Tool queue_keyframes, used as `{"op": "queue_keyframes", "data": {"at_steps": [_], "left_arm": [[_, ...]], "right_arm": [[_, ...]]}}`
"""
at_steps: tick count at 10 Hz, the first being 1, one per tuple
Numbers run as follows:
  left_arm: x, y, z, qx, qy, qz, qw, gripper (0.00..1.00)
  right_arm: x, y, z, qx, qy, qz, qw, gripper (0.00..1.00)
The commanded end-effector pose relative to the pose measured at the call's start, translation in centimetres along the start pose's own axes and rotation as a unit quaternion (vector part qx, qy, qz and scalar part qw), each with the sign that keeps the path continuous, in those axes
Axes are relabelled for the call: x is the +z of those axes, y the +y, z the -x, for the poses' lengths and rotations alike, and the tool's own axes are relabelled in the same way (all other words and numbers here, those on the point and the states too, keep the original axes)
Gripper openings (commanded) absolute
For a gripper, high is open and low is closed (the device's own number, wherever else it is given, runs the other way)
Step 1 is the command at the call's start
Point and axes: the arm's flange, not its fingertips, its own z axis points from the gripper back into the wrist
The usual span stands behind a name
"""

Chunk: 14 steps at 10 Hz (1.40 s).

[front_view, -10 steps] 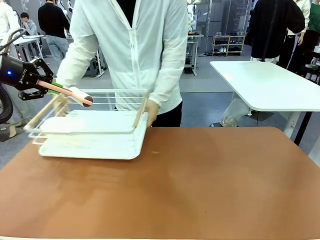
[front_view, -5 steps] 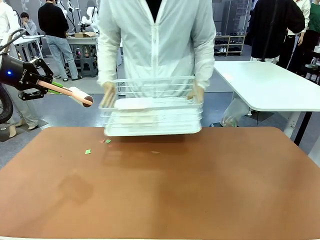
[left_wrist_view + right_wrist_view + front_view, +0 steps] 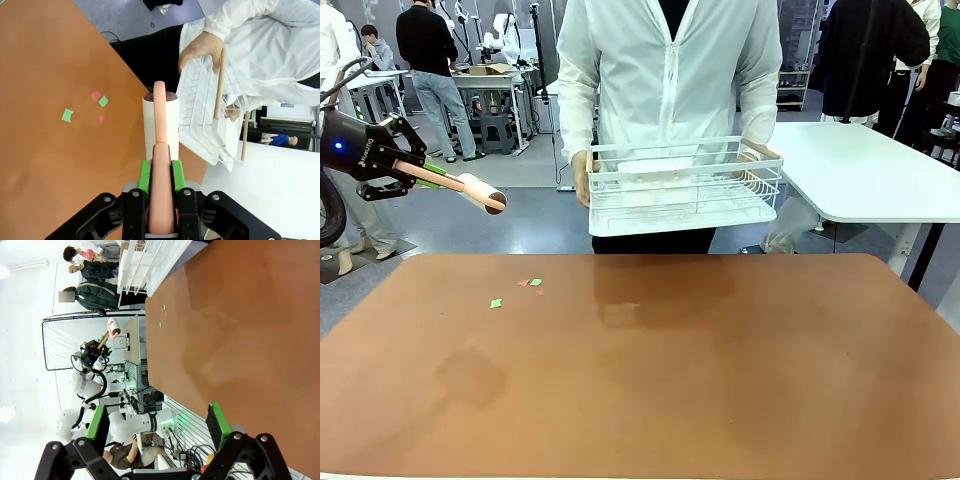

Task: Clean the table.
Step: Clean the table with the Lint Roller when the human lifts the Dish drying rack.

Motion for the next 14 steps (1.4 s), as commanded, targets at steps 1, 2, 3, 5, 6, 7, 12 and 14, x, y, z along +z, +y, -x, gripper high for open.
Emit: {"op": "queue_keyframes", "data": {"at_steps": [1, 2, 3, 5, 6, 7, 12, 14], "left_arm": [[0.05, -0.13, -0.02, -0.001, 0.003, 0.000, 1.000, 0.01], [0.05, -0.13, -0.02, -0.001, 0.003, 0.000, 1.000, 0.01], [0.05, -0.13, -0.02, -0.001, 0.003, 0.000, 1.000, 0.01], [0.05, -0.13, -0.02, -0.001, 0.003, 0.000, 1.000, 0.01], [0.05, -0.13, -0.02, -0.001, 0.003, 0.000, 1.000, 0.01], [0.05, -0.13, -0.02, -0.001, 0.003, 0.000, 1.000, 0.01], [0.05, -0.13, -0.02, -0.001, 0.003, 0.000, 1.000, 0.01], [0.05, -0.13, -0.02, -0.001, 0.003, 0.000, 1.000, 0.01]], "right_arm": [[0.01, 0.17, 0.06, 0.003, 0.000, -0.006, 1.000, 1.00], [0.01, 0.17, 0.06, 0.003, 0.000, -0.006, 1.000, 1.00], [0.01, 0.17, 0.06, 0.003, 0.000, -0.006, 1.000, 1.00], [0.01, 0.17, 0.06, 0.003, 0.000, -0.006, 1.000, 1.00], [0.01, 0.17, 0.06, 0.003, 0.000, -0.006, 1.000, 1.00], [0.01, 0.17, 0.06, 0.003, 0.000, -0.006, 1.000, 1.00], [0.01, 0.17, 0.06, 0.003, 0.000, -0.006, 1.000, 1.00], [0.01, 0.17, 0.06, 0.003, 0.000, -0.006, 1.000, 1.00]]}}
